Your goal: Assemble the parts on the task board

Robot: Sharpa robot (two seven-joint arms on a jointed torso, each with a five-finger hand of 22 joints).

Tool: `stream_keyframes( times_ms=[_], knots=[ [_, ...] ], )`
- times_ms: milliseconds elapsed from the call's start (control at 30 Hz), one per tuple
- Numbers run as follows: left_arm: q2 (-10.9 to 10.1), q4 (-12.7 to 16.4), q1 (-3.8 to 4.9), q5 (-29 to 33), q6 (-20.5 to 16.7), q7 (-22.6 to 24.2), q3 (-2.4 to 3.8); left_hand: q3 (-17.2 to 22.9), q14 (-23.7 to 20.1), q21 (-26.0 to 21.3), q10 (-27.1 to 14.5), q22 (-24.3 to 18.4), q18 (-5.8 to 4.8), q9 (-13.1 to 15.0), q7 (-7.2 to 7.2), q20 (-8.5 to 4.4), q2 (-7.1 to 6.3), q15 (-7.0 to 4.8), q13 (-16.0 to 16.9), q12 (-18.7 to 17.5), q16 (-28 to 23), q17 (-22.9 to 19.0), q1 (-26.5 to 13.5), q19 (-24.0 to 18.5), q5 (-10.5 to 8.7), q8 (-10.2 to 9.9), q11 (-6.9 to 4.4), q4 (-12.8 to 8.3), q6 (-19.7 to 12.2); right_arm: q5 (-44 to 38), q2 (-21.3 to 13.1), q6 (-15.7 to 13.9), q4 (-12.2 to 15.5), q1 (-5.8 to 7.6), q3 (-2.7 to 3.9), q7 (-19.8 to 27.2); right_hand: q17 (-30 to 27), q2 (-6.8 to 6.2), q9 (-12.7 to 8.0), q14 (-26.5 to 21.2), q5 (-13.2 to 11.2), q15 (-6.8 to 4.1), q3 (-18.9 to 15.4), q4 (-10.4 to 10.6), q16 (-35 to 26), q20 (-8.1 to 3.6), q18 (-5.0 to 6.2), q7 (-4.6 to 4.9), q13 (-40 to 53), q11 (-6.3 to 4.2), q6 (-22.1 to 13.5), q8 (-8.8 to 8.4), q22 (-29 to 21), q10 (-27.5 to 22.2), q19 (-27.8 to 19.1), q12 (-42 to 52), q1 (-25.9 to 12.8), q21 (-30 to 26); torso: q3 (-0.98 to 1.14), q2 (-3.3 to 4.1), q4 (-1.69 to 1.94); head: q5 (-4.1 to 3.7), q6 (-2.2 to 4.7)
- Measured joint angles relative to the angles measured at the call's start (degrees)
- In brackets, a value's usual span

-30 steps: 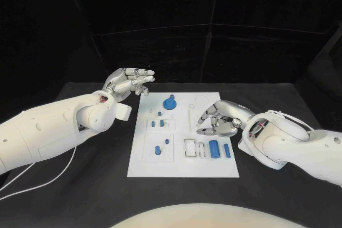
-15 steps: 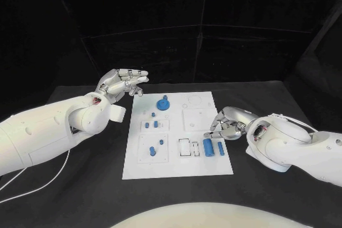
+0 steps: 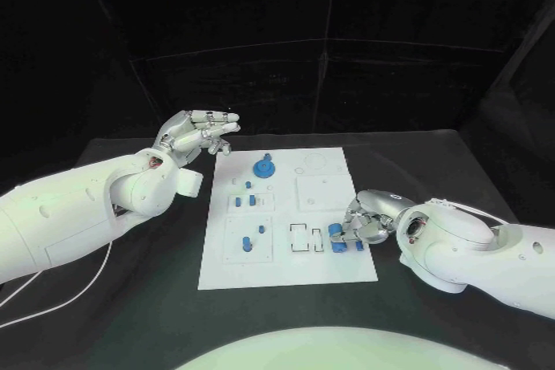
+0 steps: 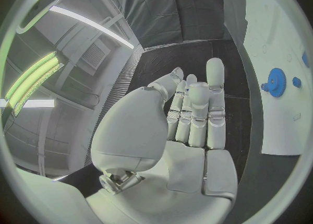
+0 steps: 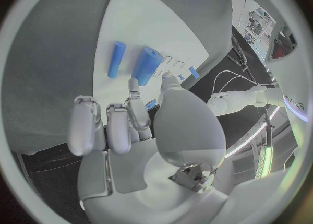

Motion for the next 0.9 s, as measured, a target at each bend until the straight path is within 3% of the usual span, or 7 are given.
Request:
stream_keyframes(
  times_ms=[433,667,900],
  knots=[
    [-0.07,0.02,0.00,0.00,0.00,0.00,-0.01,0.00,0.00,0.00,0.00,0.00,0.00,0.00,0.00,0.00,0.00,0.00,0.00,0.00,0.00,0.01,0.00,0.00,0.00,0.00,0.00,0.00,0.00,-1.92,2.19,1.73,-2.07,-1.58,-0.01,-0.47,0.43,0.53,0.25,0.00,0.00,0.00,-0.31,0.00,0.25,0.21,0.01,-0.10,0.72,0.00,-0.10,0.71,0.35,0.00,0.20,0.37,-0.52,0.24,-0.01,0.02,0.08,0.24,-0.27],
    [-0.06,-0.01,0.00,0.00,0.02,0.00,-0.02,0.00,0.00,0.00,0.00,-0.02,0.00,0.00,0.00,0.00,0.00,0.00,-0.01,0.00,0.00,0.01,0.00,0.00,0.00,0.00,0.00,0.00,0.00,-2.92,3.62,1.82,-3.29,-1.69,0.18,-0.57,0.42,1.96,0.79,0.00,1.64,0.01,-0.47,-0.16,0.25,0.20,0.01,-0.10,1.25,-0.21,-0.29,1.83,0.55,0.21,0.20,0.37,0.43,0.24,-0.01,0.02,0.09,0.27,-0.37],
    [-0.06,-0.01,0.00,0.00,0.09,-0.03,-0.05,0.00,0.00,0.00,0.00,-0.04,0.00,0.00,0.00,0.00,0.00,0.00,-0.01,0.00,0.00,0.01,0.00,0.00,0.00,0.00,0.00,0.00,0.00,-3.73,4.29,1.60,-3.93,-1.73,0.25,-0.58,0.42,3.69,1.02,0.00,5.27,0.01,-0.84,-0.44,0.48,-0.01,0.02,-0.16,2.25,-0.52,-0.56,2.66,0.95,0.52,0.42,0.68,2.38,0.47,-0.03,0.02,0.12,0.24,-0.47]
  ],
)
